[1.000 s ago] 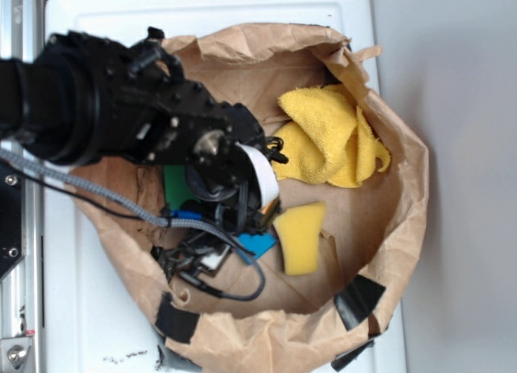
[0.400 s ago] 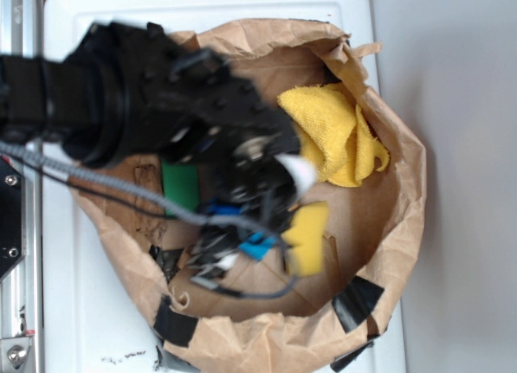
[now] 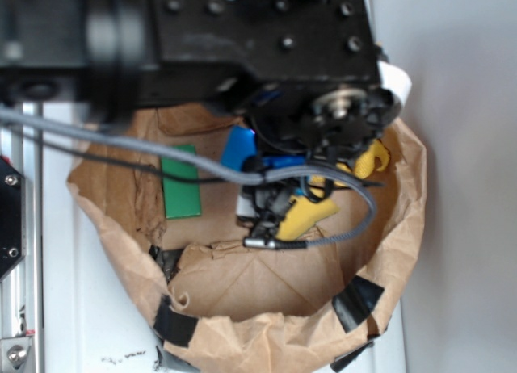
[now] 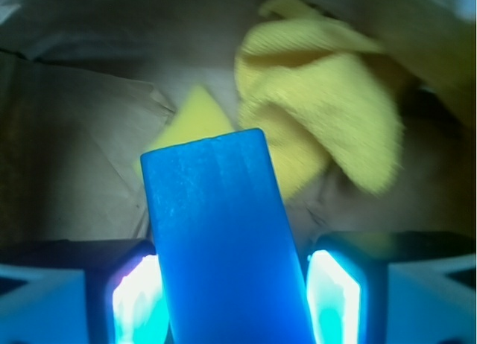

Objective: Grab the blue block.

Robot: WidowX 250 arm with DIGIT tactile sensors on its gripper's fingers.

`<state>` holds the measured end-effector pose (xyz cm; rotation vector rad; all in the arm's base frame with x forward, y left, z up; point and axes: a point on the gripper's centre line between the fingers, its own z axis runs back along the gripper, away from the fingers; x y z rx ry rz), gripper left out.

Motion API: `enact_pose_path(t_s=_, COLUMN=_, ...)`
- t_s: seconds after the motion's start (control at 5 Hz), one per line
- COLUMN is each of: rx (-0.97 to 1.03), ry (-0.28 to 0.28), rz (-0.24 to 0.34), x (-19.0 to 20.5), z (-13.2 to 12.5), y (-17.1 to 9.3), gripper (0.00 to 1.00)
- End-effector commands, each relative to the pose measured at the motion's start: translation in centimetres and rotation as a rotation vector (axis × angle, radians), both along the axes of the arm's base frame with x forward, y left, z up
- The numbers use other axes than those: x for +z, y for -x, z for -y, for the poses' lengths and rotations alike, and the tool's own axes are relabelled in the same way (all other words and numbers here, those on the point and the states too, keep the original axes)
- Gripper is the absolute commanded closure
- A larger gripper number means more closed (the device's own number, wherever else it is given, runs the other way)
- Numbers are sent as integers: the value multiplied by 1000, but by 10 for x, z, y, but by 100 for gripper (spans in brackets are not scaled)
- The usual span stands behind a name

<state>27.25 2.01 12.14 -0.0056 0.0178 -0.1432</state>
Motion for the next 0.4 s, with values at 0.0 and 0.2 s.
enact_pose_path(t_s=0.0, rx=57, ry=-42, rz=127, x=38, z=1, y=3, gripper=100)
enact_pose_path(t_s=0.2, rx=55, ry=-31, rz=186, x=41, z=-3, y=9, gripper=100)
